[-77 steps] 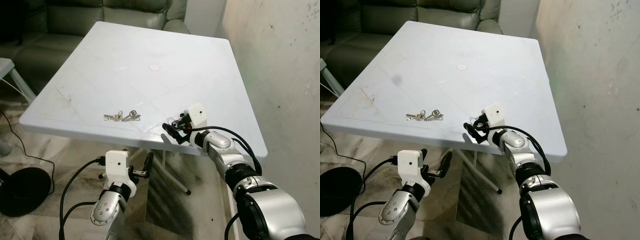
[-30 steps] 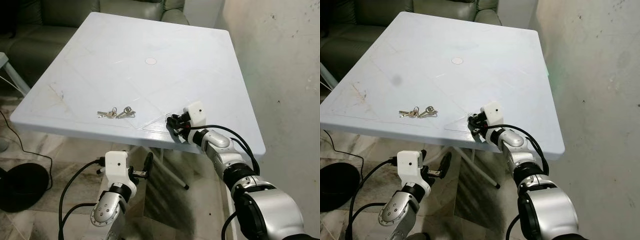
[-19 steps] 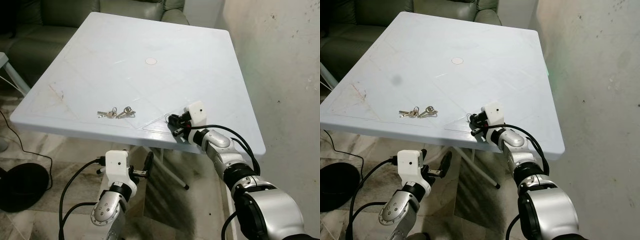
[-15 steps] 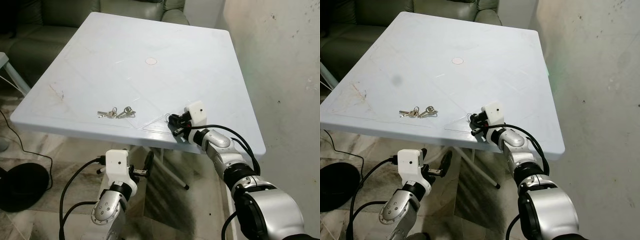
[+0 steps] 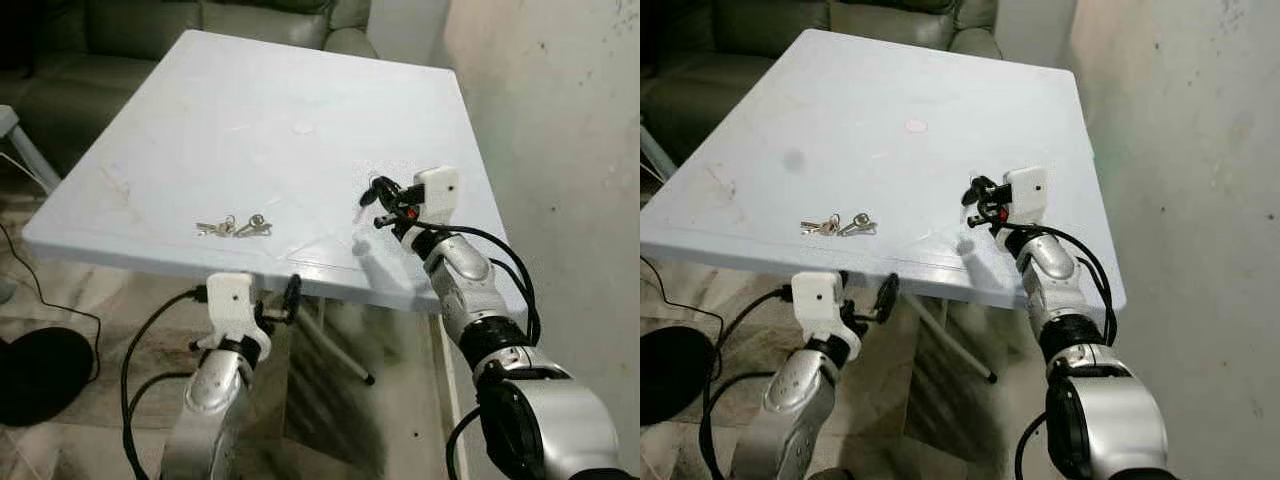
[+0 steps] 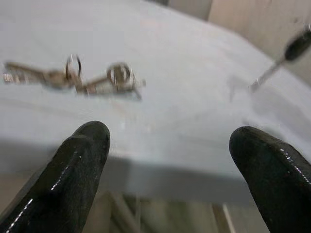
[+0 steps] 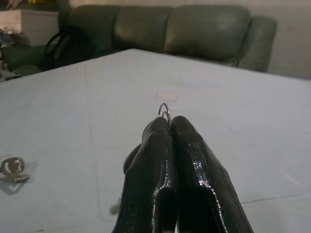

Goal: Hang keys on a hook

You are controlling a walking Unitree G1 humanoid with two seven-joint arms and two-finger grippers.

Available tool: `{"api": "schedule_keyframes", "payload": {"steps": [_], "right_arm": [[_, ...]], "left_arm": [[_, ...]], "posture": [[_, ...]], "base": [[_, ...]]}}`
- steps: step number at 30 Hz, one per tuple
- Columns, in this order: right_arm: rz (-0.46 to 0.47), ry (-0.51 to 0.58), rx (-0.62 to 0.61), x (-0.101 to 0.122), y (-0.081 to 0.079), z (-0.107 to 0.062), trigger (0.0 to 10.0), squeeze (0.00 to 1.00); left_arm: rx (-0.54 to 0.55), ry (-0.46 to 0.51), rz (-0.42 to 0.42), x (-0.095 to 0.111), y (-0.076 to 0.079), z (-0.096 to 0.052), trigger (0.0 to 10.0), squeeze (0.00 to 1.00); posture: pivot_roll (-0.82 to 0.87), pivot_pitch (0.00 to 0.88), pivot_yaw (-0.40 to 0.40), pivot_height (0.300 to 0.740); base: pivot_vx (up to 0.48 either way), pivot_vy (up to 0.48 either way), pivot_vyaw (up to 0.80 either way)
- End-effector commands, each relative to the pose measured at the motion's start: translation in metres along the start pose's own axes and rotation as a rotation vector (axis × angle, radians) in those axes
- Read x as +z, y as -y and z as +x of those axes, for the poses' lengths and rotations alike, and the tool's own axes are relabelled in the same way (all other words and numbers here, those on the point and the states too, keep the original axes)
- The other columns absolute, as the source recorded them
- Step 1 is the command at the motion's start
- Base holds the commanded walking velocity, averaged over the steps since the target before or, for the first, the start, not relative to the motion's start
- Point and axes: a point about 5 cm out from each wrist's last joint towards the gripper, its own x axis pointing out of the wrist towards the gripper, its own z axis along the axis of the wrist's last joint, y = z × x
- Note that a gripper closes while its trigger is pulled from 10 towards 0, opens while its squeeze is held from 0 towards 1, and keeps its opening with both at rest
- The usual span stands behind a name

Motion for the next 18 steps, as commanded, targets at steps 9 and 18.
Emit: {"api": "schedule_keyframes", "payload": {"steps": [9,18], "right_arm": [[-0.010,0.112,-0.095,-0.001,-0.004,-0.037,10.0,0.00],[-0.024,0.022,-0.252,-0.013,-0.006,-0.068,10.0,0.00]], "left_arm": [[0.017,0.082,0.014,0.014,-0.013,0.017,10.0,0.00],[0.051,0.121,0.059,0.024,-0.028,0.026,10.0,0.00]], "posture": [[0.16,0.000,-0.099,0.740],[0.12,0.000,-0.074,0.740]], "base": [[0.000,0.000,0.00],[0.000,0.000,0.00]]}}
